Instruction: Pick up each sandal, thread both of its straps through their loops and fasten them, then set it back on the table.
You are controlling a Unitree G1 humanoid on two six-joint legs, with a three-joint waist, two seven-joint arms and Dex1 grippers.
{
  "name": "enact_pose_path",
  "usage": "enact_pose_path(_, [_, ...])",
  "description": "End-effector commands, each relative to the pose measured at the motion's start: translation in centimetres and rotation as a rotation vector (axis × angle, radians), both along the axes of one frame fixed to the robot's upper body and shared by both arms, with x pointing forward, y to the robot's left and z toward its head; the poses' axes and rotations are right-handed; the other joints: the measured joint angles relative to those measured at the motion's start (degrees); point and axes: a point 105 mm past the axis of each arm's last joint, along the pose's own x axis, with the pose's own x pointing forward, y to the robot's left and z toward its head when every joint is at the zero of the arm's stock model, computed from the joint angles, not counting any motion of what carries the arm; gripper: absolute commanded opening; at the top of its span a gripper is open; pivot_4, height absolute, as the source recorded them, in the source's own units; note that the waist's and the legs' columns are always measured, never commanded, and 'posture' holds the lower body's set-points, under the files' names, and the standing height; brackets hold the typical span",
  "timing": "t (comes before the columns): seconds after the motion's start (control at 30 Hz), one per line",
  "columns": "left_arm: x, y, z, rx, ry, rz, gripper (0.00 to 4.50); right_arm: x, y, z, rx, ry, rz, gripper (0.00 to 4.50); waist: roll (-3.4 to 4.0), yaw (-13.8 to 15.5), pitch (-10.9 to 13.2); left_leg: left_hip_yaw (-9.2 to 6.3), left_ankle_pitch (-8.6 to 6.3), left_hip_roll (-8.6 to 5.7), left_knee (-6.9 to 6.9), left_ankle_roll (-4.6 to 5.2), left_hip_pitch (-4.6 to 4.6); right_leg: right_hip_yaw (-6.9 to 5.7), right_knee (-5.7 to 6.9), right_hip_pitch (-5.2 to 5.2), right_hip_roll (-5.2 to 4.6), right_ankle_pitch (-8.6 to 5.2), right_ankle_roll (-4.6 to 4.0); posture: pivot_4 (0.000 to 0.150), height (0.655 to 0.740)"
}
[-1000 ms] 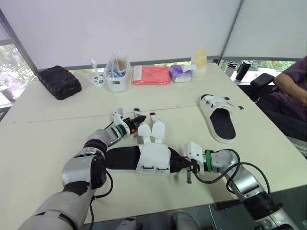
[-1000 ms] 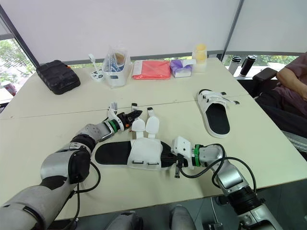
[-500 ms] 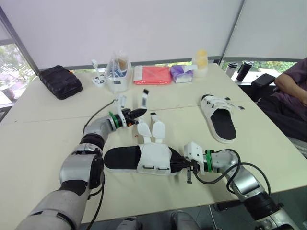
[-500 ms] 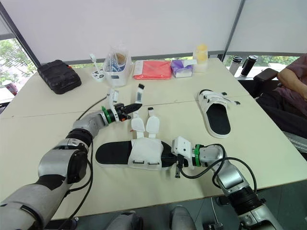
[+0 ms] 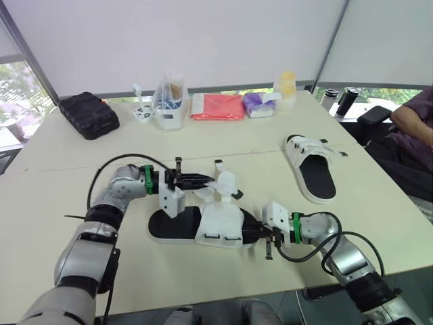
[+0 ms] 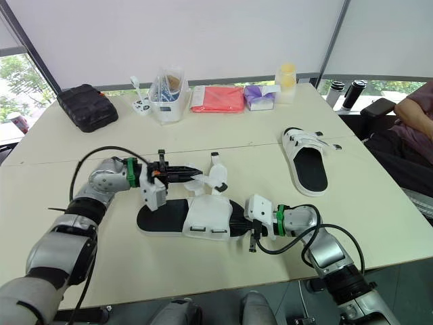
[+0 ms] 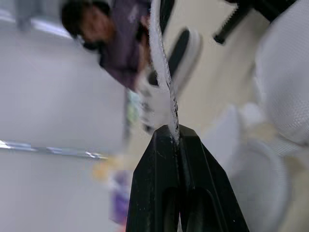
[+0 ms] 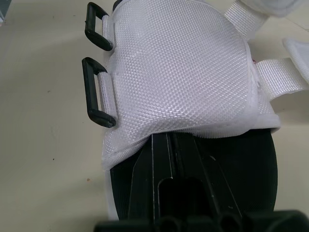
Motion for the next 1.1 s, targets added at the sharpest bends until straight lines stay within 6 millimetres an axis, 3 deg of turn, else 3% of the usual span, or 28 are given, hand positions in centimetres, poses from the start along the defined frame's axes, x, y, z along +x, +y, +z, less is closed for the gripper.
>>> enact_pose_path(0.03, [-1.4,-0.1,1.0,0.046,-0.179,-0.070,0.02,0.4,-1.2,-2.2,-0.078,0.051,-0.055,0.00,0.01,-0.23,0.00,0.00,0.00,-0.01,0.00,0.01,0.01,0.00,0.01,0.00,0.01,0.00,0.00,0.150,0.7400])
enact_pose_path(0.2, [-2.5,0.2,-0.1,0.141,-0.271,-0.125,0.02,0.5,-1.6,-2.4,-0.088,0.052,-0.060,0.00,0.00,-0.22,-0.02,-0.01,0.00,-0.02,0.00,0.02,0.04,-0.01,0.08,0.01,0.05,0.00,0.01,0.150,0.7400])
enact_pose_path(0.37, [-1.8,0.5,-1.5,0.147,-0.388,-0.119,0.02,0.7,-1.5,-2.3,-0.081,0.049,-0.062,0.00,-0.02,-0.18,-0.04,-0.03,0.00,-0.06,0.00,0.02,0.11,-0.03,0.07,0.13,0.05,0.00,0.02,0.150,0.7400])
enact_pose_path(0.47, [-1.3,1.1,-2.3,0.115,-0.477,-0.145,0.83,0.7,-1.4,-2.4,-0.081,0.049,-0.063,0.00,0.01,-0.18,-0.06,-0.05,0.00,-0.08,-0.01,0.02,0.13,-0.03,0.14,0.13,0.05,-0.03,0.06,0.150,0.7400])
enact_pose_path(0.67, [0.3,3.4,-0.4,-0.011,-0.449,-0.038,3.68,0.7,-1.6,-2.8,-0.089,0.054,-0.066,0.00,-0.02,-0.31,-0.06,-0.07,-0.01,-0.11,-0.01,0.03,0.11,-0.10,0.18,0.12,0.05,-0.04,0.08,0.150,0.7400])
enact_pose_path(0.77, [0.0,4.9,1.0,-0.105,-0.363,0.037,3.68,0.8,-1.7,-3.0,-0.092,0.056,-0.066,0.00,-0.01,-0.41,-0.06,-0.05,-0.01,-0.09,-0.01,0.04,0.13,-0.10,0.18,0.09,0.04,-0.04,0.08,0.150,0.7400])
enact_pose_path(0.93, [-0.5,7.7,0.7,-0.200,-0.150,0.189,3.68,1.1,-1.6,-3.1,-0.093,0.055,-0.061,0.00,0.00,-0.31,-0.08,-0.04,-0.01,-0.02,-0.01,0.03,0.16,-0.09,0.20,0.11,0.01,-0.04,0.07,0.150,0.7400])
enact_pose_path(1.0, [0.5,9.0,-0.1,-0.285,-0.011,0.367,3.68,1.2,-1.6,-3.3,-0.094,0.057,-0.057,0.00,-0.04,-0.31,-0.11,-0.05,0.00,-0.02,-0.01,0.03,0.19,-0.10,0.21,0.13,0.01,-0.04,0.07,0.150,0.7400])
enact_pose_path(1.1, [2.4,10.5,-0.5,-0.493,0.395,0.651,3.68,1.2,-1.5,-3.5,-0.096,0.065,-0.047,0.00,0.17,-0.71,-0.18,0.01,-0.03,0.02,-0.01,0.08,0.27,-0.05,0.39,0.13,-0.12,-0.08,0.07,0.150,0.7400])
